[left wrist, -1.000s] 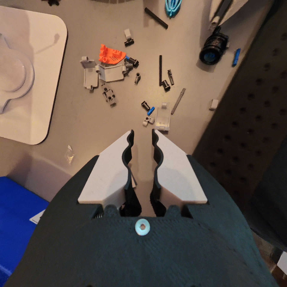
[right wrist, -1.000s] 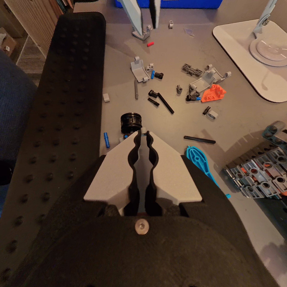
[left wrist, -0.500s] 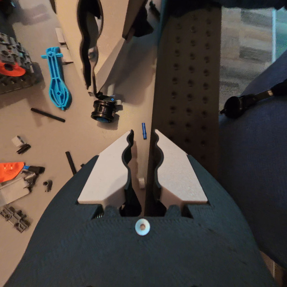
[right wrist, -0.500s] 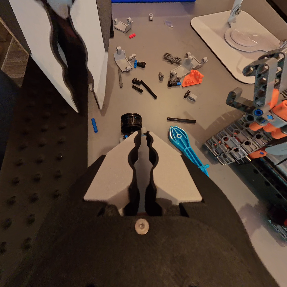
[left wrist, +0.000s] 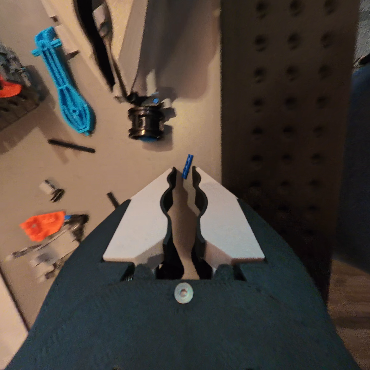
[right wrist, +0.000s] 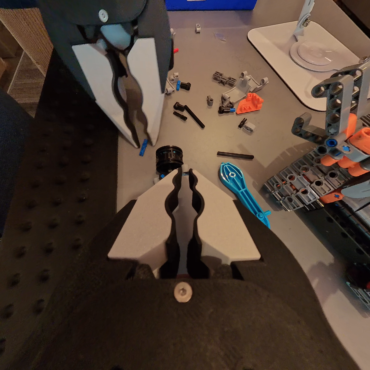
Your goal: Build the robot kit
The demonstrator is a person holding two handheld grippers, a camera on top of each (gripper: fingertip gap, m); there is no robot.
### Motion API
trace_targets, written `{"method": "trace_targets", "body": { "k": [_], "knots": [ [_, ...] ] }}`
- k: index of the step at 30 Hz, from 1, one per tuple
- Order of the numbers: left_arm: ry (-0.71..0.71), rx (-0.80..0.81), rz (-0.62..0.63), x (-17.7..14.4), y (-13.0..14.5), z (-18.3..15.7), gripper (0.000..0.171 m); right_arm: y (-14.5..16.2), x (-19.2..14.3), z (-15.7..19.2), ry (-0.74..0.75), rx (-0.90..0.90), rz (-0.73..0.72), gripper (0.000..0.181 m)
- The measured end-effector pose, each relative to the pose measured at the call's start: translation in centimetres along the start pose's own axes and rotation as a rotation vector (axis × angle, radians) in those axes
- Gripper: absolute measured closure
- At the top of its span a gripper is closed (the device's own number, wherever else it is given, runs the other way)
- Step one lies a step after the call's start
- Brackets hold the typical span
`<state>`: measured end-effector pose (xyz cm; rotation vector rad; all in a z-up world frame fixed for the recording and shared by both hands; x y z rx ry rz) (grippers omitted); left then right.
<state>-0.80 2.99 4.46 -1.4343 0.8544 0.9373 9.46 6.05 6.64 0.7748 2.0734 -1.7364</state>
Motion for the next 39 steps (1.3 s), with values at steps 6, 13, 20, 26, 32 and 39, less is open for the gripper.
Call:
{"method": "trace_targets", "body": {
  "k": [6, 13, 20, 26, 32, 39],
  "knots": [
    [-0.082, -0.106, -0.002, -1.7, 1.0, 2.0, 0.150, -0.1, -0.3, -0.1, 0.007, 0.000, -0.011, 0.177],
    [0.008, -0.477, -0.134, 0.0, -0.3, 0.6, 0.146, 0.4, -0.7, -0.3, 0.013, 0.011, 0.002, 0.177],
    [-0.010, -0.561, -0.202, 0.4, -0.7, 1.0, 0.135, 0.2, 1.1, -0.3, 0.029, 0.033, 0.035, 0.177],
    [-0.008, -0.589, -0.222, 0.3, -0.3, 0.8, 0.130, -0.5, 1.9, -0.2, 0.012, 0.081, 0.009, 0.177],
    [-0.083, -0.590, -0.150, -0.9, 1.0, -0.2, 0.141, 0.4, 0.9, -0.7, 0.024, 0.119, -0.001, 0.177],
    [-0.153, -0.411, -0.076, -1.5, 2.5, 0.7, 0.151, 0.0, 1.1, -0.2, -0.006, 0.094, -0.011, 0.177]
  ]
}}
Point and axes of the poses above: each gripper's, where its closed fingertips meet, x out along the fingers, y out of its underside, z = x × y across the jaws, the point moved 4 cm from there along -x, back along the fingers, and after that the axes turned 12 degrees about -x, right-handed, at the moved point
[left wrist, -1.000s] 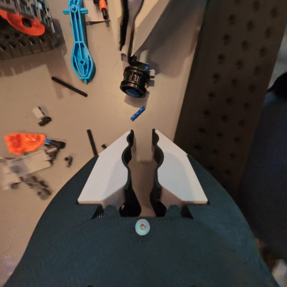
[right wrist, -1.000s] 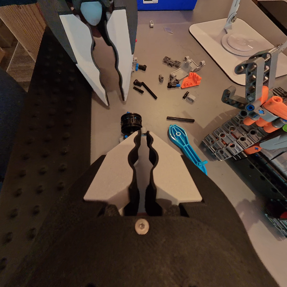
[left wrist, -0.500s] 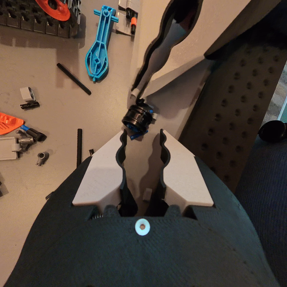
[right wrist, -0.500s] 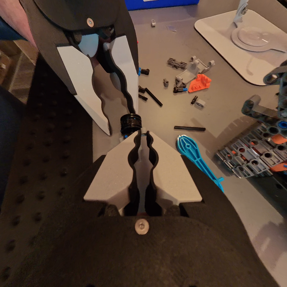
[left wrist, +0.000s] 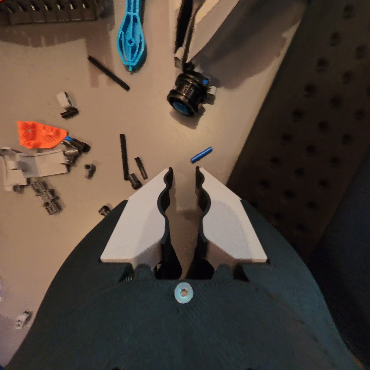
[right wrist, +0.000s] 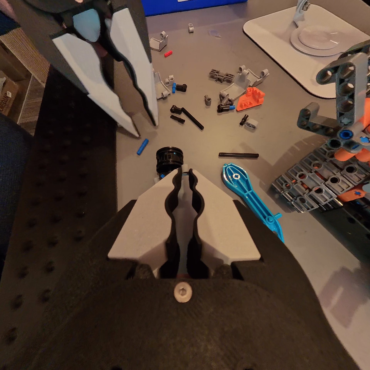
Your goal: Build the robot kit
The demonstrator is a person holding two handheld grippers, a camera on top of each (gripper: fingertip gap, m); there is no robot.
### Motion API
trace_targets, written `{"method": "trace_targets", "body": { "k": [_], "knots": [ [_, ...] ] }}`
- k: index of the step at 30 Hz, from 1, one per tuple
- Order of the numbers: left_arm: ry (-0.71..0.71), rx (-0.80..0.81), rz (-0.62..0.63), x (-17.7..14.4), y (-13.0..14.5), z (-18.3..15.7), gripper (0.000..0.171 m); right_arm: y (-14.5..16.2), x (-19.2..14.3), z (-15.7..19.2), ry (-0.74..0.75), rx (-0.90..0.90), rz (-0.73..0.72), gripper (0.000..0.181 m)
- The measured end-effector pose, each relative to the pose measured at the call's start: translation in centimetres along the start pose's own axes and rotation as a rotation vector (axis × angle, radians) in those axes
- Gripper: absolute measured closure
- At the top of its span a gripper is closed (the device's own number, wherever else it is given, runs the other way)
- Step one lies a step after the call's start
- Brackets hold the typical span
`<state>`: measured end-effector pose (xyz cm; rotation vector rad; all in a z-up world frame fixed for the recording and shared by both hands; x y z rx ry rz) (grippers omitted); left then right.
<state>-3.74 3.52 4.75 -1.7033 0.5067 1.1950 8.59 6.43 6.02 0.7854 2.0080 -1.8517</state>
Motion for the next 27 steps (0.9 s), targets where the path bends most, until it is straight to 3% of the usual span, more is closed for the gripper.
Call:
{"method": "trace_targets", "body": {
  "k": [5, 9, 12, 18, 21, 27],
  "knots": [
    [-0.059, 0.070, -0.007, 1.0, -1.1, 1.2, 0.150, 0.0, -0.2, -0.1, 0.009, 0.007, -0.005, 0.177],
    [0.068, -0.104, -0.068, 0.5, -1.9, 0.0, 0.143, 0.4, -0.2, -0.3, 0.014, 0.025, 0.011, 0.177],
    [-0.009, -0.123, -0.057, 1.3, -1.5, 0.4, 0.147, 0.0, 0.4, 0.0, 0.010, 0.015, 0.015, 0.177],
    [-0.020, -0.095, -0.111, 2.0, -2.3, 0.5, 0.165, -0.8, 1.3, 1.1, -0.037, 0.001, 0.001, 0.177],
    [-0.002, -0.071, -0.132, 1.5, -2.3, 0.5, 0.159, -0.6, 1.0, 0.9, -0.041, 0.020, -0.008, 0.176],
    [0.085, -0.222, -0.144, 0.8, -2.3, -0.1, 0.138, 0.1, -1.0, -0.3, -0.023, 0.089, -0.049, 0.177]
  ]
}}
Point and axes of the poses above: each gripper's, where its closed fingertips meet, x out along the fingers, y out of its underside, z = x × y across the jaws, the point moved 4 cm from there along -x, back along the fingers, and after that the axes turned 12 degrees about -x, right-handed, at the moved point
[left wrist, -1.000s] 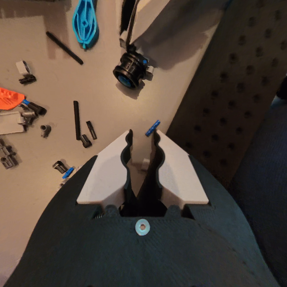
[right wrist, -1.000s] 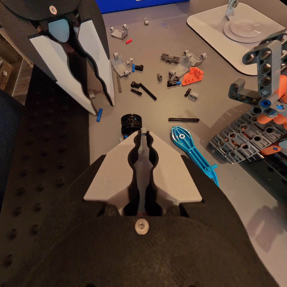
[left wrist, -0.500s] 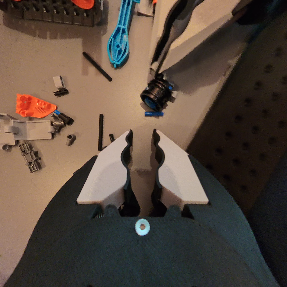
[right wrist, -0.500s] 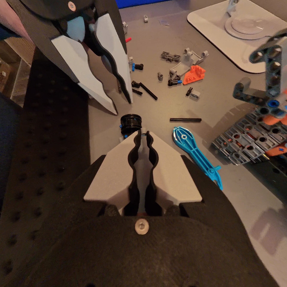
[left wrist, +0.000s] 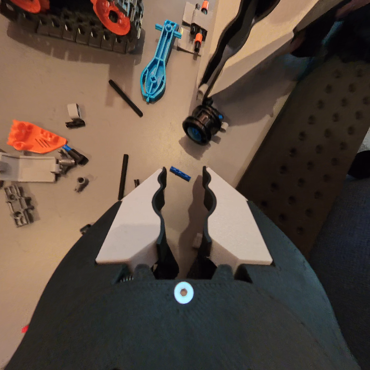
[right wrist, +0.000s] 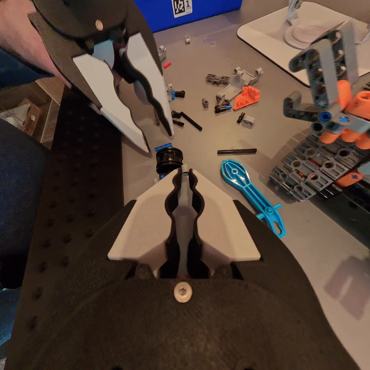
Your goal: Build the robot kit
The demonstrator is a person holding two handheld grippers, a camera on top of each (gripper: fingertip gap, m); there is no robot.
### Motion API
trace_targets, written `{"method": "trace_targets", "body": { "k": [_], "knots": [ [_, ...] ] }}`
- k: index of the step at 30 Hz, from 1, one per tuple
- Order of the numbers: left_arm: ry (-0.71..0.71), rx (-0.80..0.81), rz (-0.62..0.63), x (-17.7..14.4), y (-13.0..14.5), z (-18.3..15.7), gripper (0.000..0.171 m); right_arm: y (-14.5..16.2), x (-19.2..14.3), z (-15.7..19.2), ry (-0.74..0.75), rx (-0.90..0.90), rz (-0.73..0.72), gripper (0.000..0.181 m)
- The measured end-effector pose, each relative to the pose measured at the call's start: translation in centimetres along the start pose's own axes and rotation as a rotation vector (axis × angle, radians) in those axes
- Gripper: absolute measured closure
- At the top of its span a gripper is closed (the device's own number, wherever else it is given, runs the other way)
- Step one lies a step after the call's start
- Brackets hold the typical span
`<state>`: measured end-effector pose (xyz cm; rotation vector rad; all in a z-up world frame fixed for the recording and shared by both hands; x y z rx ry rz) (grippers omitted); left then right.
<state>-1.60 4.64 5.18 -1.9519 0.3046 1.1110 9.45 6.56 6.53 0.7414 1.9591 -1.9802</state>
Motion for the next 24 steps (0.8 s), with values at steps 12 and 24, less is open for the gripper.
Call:
{"method": "trace_targets", "body": {
  "k": [12, 24],
  "knots": [
    [-0.083, 0.104, 0.034, 1.1, 0.7, -0.7, 0.168, 0.2, 0.2, 0.2, -0.004, -0.026, 0.019, 0.177],
    [0.055, 0.278, -0.069, -1.4, -3.0, -1.6, 0.169, -0.1, 0.7, 2.0, -0.035, -0.227, 0.045, 0.177]
  ]
}}
Point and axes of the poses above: each gripper's, where its closed fingertips meet, x out along the fingers, y out of its underside, z = x × y across the jaws, the point moved 4 cm from there along -x, back along the fingers, and after that the axes turned 12 degrees about -x, right-handed, at the moved point
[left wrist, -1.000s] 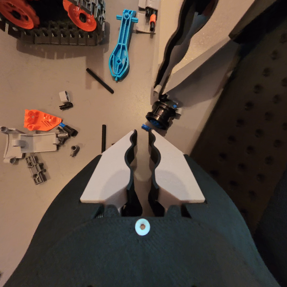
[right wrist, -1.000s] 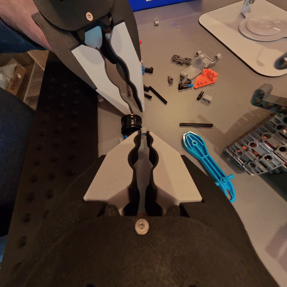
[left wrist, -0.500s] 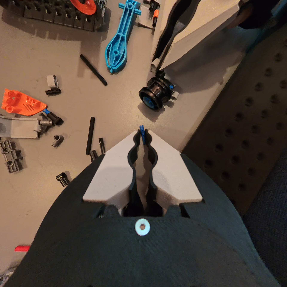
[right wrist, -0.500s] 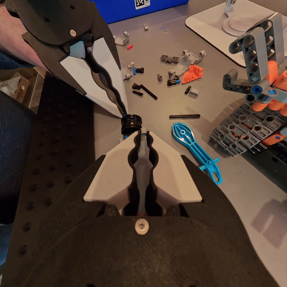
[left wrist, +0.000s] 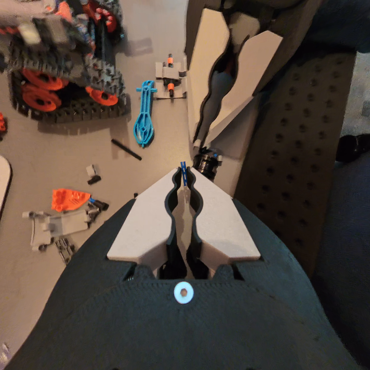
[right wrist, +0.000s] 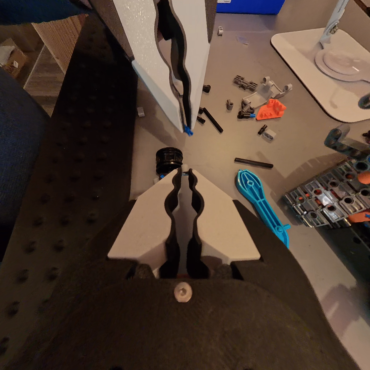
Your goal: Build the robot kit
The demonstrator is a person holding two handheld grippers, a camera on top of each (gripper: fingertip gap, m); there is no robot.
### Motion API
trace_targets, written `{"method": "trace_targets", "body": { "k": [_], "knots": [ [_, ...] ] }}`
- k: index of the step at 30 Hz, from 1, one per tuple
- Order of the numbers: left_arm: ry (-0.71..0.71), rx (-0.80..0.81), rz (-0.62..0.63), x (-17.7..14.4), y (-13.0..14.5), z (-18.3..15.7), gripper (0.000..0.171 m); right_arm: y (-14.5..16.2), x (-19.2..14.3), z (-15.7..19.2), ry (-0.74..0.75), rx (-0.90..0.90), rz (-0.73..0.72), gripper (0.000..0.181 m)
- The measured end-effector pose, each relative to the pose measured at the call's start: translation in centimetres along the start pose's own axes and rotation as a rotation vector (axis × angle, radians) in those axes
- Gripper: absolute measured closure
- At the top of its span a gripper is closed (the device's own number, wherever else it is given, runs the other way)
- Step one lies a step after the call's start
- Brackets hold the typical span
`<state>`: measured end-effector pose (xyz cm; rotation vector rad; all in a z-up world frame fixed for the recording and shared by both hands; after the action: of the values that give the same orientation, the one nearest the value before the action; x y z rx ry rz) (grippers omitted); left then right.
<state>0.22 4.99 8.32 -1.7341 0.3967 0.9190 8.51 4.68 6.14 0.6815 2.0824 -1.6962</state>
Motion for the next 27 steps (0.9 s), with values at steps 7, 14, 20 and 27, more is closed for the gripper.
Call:
{"method": "trace_targets", "body": {
  "k": [7, 14, 20, 27],
  "knots": [
    [0.040, 0.128, 0.096, 2.1, 0.3, -1.0, 0.169, -0.2, 0.4, 0.2, 0.005, -0.025, 0.004, 0.177],
    [0.048, 0.176, 0.118, 2.3, -0.1, -1.0, 0.170, -0.2, 0.5, 0.2, 0.006, -0.031, 0.008, 0.177],
    [0.050, 0.167, 0.090, 2.4, -0.1, -0.9, 0.170, -0.2, 0.4, 0.2, -0.001, -0.031, 0.000, 0.177],
    [0.025, 0.197, 0.086, 2.4, -0.2, -1.1, 0.170, -0.2, 0.5, 0.1, 0.006, -0.034, 0.006, 0.177]
  ]
}}
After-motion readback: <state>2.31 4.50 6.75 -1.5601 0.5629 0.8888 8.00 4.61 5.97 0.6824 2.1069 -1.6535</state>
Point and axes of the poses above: each gripper's, where its closed fingertips meet, x out along the fingers, y out of its underside, z = x × y across the jaws, the point moved 4 cm from there along -x, back along the fingers, and after that the axes turned 12 degrees about -x, right-handed, at the moved point
